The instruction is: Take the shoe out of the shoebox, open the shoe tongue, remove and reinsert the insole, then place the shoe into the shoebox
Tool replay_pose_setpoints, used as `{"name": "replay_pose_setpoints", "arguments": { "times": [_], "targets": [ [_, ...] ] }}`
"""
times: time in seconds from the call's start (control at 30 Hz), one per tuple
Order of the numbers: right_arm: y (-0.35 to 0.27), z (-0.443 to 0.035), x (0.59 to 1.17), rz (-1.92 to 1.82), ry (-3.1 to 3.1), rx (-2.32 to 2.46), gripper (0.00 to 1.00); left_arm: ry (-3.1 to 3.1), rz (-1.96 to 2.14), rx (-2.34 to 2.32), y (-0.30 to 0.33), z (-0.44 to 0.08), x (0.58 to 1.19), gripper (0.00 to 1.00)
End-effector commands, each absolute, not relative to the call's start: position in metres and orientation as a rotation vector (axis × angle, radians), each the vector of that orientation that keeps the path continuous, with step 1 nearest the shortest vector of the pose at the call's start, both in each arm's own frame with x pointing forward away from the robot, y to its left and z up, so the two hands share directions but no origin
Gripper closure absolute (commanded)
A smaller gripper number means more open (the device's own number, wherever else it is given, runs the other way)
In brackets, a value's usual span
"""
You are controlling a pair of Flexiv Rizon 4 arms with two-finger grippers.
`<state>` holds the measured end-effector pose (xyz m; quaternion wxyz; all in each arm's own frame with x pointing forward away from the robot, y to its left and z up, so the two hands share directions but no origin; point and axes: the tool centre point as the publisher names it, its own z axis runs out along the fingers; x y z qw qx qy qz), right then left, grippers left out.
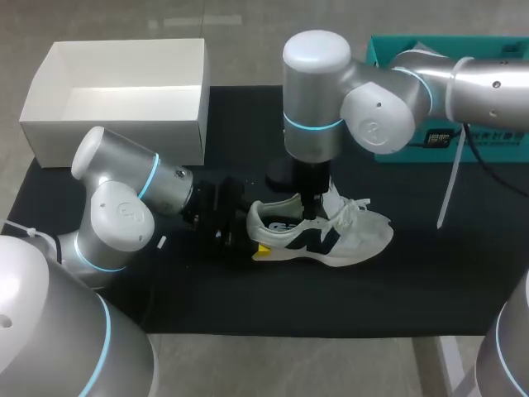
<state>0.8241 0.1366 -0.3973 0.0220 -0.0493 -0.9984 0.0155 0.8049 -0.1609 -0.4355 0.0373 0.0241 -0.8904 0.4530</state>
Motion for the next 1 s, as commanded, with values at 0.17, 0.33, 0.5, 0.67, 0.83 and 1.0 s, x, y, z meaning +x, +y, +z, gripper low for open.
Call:
{"name": "replay_pose_setpoints", "arguments": {
  "times": [0.17,0.33,0.5,0.67,0.83,1.0],
  "targets": [
    [0.138,-0.413,0.826,0.030,-3.052,-0.142,0.65,-2.733,1.385,0.071,-0.159,-0.439,0.806,1.00],
    [0.139,-0.425,0.822,0.001,-3.005,-0.125,0.58,-2.733,1.385,0.071,-0.159,-0.439,0.806,1.00],
    [0.141,-0.429,0.813,-0.014,-2.959,-0.107,0.60,-2.733,1.385,0.071,-0.159,-0.439,0.806,1.00],
    [0.142,-0.433,0.809,-0.026,-2.945,-0.136,1.00,-2.733,1.385,0.071,-0.159,-0.439,0.806,1.00],
    [0.142,-0.434,0.809,-0.033,-2.947,-0.146,1.00,-2.733,1.385,0.071,-0.159,-0.439,0.806,1.00],
    [0.138,-0.434,0.805,-0.030,-2.946,-0.175,1.00,-2.733,1.385,0.071,-0.159,-0.439,0.806,1.00]
  ]
}}
